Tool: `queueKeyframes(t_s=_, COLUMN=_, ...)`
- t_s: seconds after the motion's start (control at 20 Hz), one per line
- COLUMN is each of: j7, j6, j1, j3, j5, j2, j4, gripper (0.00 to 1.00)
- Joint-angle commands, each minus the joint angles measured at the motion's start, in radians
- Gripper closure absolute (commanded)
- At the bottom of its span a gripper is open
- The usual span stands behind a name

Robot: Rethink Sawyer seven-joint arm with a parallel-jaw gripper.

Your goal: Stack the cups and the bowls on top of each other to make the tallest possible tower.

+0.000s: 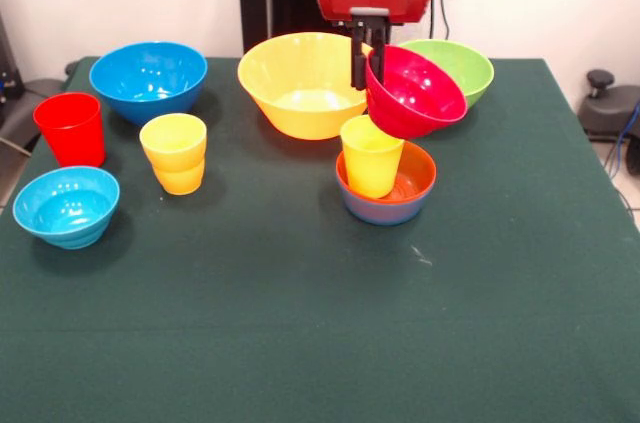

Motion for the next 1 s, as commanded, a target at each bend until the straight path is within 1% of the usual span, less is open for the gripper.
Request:
queueKeyframes(t_s=0.05, j7=-0.057, j6=0.033, j1=-0.033, j3=0.065, j5=-0.073, j2=0.064, j4=0.045, gripper=1.00)
queueKeyframes(t_s=0.1, j7=-0.062, j6=0.020, j1=-0.042, j3=0.065, j5=-0.083, j2=0.077, j4=0.046, gripper=1.00)
queueKeyframes(t_s=0.25, j7=-0.074, j6=0.025, j1=-0.055, j3=0.069, j5=-0.089, j2=0.077, j4=0.047, gripper=1.00)
queueKeyframes(t_s=0.55, j7=-0.088, j6=0.050, j1=-0.077, j3=0.092, j5=-0.082, j2=0.053, j4=0.063, gripper=1.00)
queueKeyframes(t_s=0.85, j7=-0.073, j6=0.073, j1=-0.071, j3=0.104, j5=-0.061, j2=0.022, j4=0.082, gripper=1.00)
queueKeyframes(t_s=1.0, j7=-0.065, j6=0.071, j1=-0.063, j3=0.105, j5=-0.060, j2=0.030, j4=0.076, gripper=1.00)
